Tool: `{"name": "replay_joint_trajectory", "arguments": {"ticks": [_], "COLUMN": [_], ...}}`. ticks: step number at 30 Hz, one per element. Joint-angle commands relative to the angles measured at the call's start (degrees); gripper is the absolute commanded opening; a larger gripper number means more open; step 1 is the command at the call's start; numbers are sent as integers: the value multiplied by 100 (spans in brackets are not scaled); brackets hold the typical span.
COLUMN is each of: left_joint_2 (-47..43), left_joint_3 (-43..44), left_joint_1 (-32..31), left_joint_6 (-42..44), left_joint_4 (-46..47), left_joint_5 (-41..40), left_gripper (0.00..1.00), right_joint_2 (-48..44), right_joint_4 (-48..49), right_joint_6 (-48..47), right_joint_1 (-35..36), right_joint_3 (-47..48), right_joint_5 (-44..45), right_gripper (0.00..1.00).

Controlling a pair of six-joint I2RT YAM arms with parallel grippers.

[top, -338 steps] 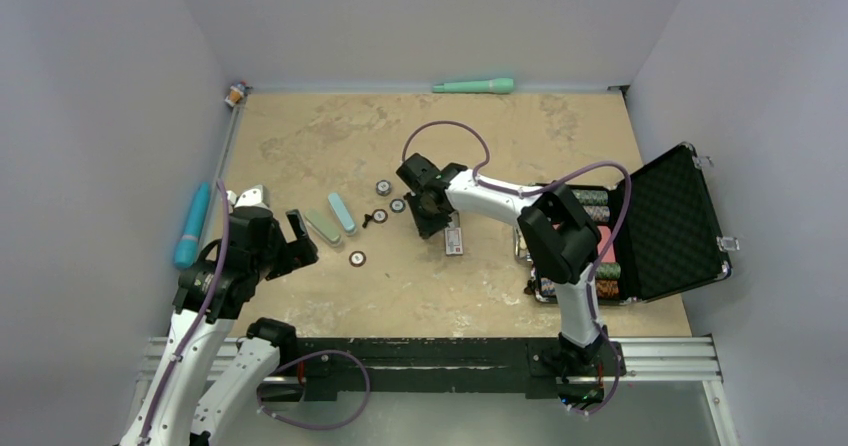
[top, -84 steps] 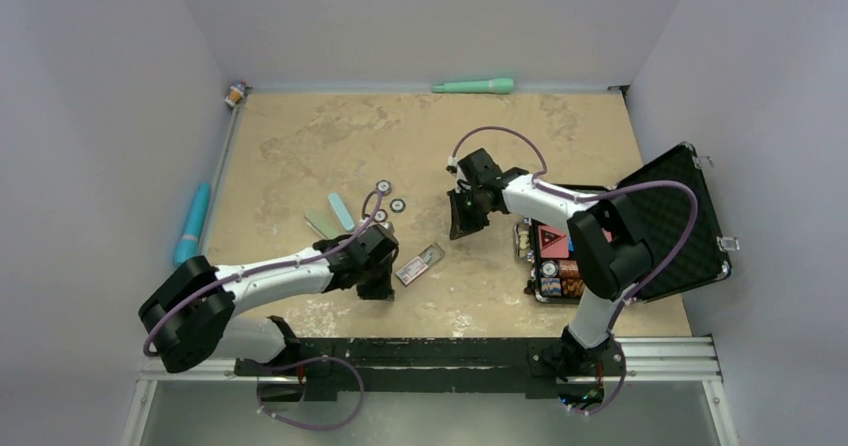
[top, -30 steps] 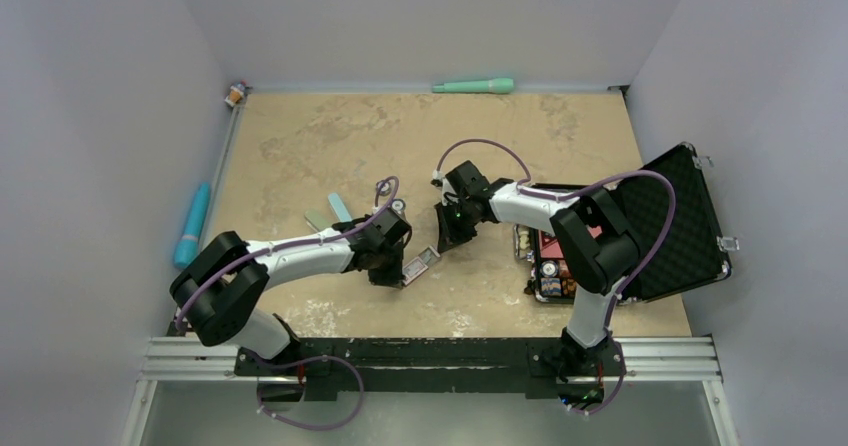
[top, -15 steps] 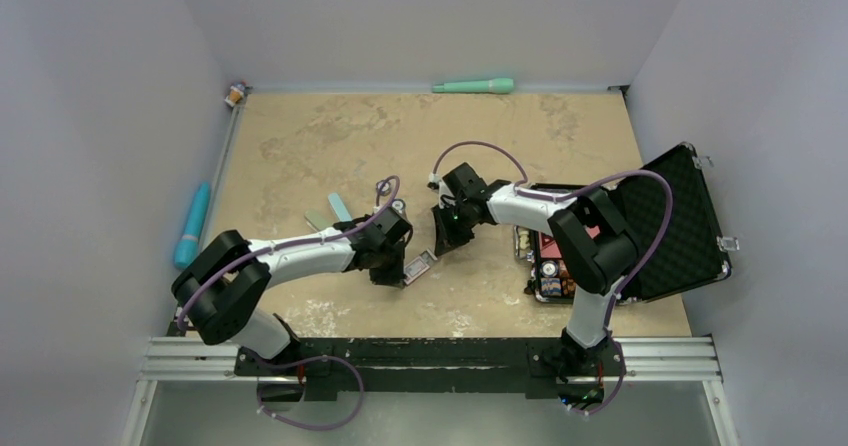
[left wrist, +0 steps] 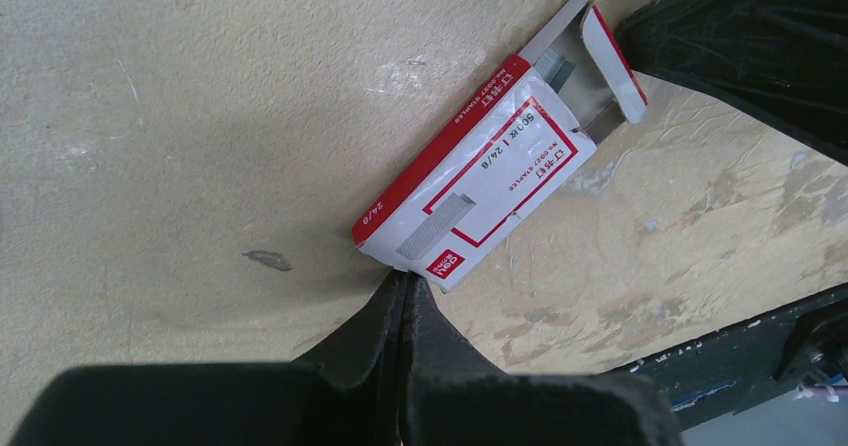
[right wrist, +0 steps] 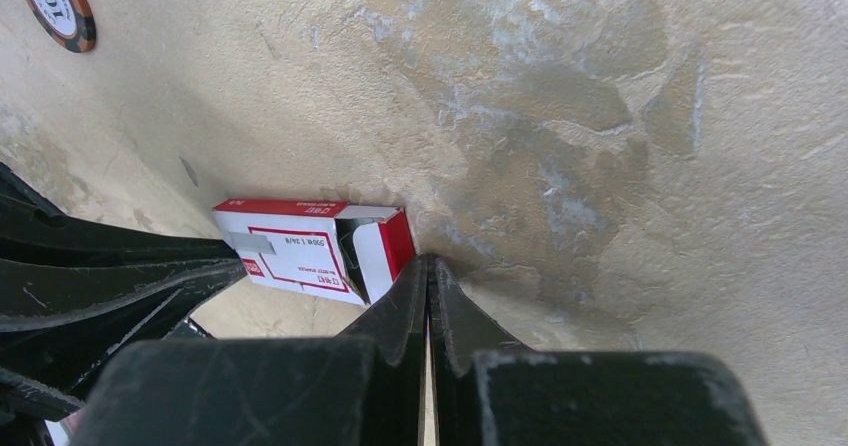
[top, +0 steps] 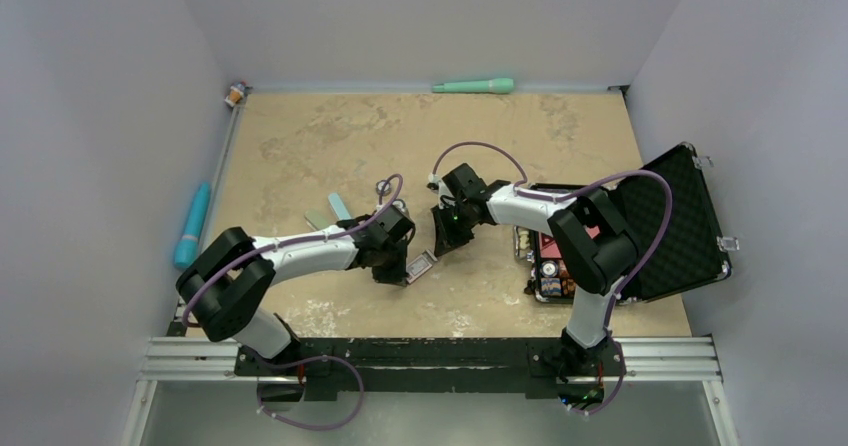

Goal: Unload the staples from the stapler

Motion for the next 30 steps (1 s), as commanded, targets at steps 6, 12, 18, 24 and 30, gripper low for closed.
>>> {"name": "replay_joint_trajectory", "arguments": {"ticks": [6,12,18,24,30], "left_joint_2": [216,295,348,421,544], "left_joint_3": [135,211,261,355,505], "left_joint_1": [20,24,27,24,25], "left_joint_6": [214,258,276,309,360], "left_joint_4": [46,17,-4,-30,-74], "left_joint_5": [-142,-147,-144,-146,-135], "left_gripper": [0,0,0,0,0], "right_joint_2": [61,70,74,78,71], "right_joint_4": [32,25,16,1,1], "right_joint_6": [-79,-89,-93,-103,-102], "right_joint_1": [69,72,87,100,107], "right_joint_3": [-59,-58,-53,-40,-48], "right_joint_5": [-125,-133,-133,-155,-173], "right_gripper": [0,0,0,0,0]}}
